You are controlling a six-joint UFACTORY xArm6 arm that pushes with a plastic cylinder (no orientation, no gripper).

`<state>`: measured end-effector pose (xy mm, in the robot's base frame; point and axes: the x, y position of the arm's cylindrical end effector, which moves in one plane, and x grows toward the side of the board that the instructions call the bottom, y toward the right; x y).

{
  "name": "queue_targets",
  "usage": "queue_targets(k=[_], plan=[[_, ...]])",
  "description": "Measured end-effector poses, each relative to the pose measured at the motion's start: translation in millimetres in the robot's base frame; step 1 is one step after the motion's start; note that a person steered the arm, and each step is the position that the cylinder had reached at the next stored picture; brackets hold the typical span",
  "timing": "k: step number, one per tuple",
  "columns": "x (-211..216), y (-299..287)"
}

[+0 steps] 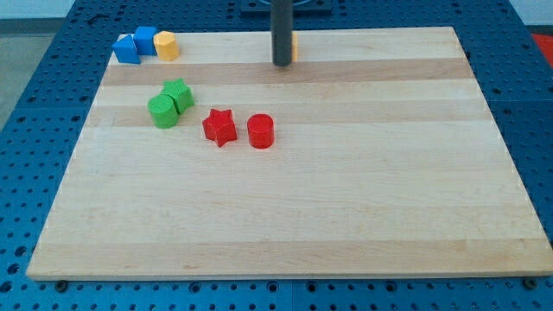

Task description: Push the yellow heart to the right of the yellow hexagon

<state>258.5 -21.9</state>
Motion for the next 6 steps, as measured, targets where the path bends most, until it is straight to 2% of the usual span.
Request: queue_targets(k=[1,2,3,4,5,6], plan=[[8.8,0.6],[29.0,29.3],[13.5,63.4],[-11.1,63.4],[-13.4,31.9],[-13.4,-26.1]])
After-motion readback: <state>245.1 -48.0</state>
